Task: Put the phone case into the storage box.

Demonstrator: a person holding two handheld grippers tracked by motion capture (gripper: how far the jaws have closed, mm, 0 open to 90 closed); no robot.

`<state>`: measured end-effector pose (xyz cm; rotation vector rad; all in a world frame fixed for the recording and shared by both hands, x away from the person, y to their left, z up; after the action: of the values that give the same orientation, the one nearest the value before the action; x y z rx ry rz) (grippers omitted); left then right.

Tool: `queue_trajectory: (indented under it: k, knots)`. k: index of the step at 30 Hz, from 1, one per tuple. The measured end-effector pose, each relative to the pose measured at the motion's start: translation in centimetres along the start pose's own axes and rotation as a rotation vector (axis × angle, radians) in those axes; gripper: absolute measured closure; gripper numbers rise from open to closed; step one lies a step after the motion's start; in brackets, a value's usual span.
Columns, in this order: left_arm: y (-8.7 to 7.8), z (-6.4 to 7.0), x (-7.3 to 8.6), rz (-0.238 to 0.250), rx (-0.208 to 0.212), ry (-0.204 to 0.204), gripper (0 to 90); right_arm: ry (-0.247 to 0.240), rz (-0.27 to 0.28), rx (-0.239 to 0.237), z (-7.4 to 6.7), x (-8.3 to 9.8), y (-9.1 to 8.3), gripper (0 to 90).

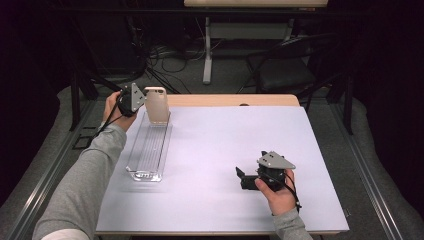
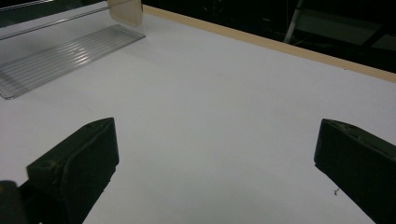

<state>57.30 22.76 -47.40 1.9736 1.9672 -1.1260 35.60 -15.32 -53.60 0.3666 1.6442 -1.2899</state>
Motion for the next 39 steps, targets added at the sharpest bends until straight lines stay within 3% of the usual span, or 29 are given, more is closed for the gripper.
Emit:
queue_trajectory:
  k: [16, 26, 39]
  knots:
    - [0.7, 0.7, 0.9, -0.004, 0.011, -0.005, 80.0, 0.002, -0.016, -0.002, 0.1, 0.4, 0.2, 0.0]
    - [0.9, 0.6, 1.1, -0.009, -0.005, 0.022, 79.8, -0.005, -0.016, -0.001, 0.0, 0.4, 0.3, 0.0]
    - [1.1, 0.5, 1.1, -0.009, 0.002, 0.011, 77.4, -0.007, -0.021, 0.000, 0.0, 0.5, 0.3, 0.0]
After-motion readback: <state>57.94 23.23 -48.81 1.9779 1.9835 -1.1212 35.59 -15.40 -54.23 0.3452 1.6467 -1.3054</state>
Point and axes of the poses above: each handheld gripper's, and its own axes: y roughly forward along the jaws, x roughly out of its underside, z roughly to its right, the point moved 7 cm from there along y, roughly forward along the jaws, and after that the axes turned 10 degrees about -z, right-handed, at the moved point
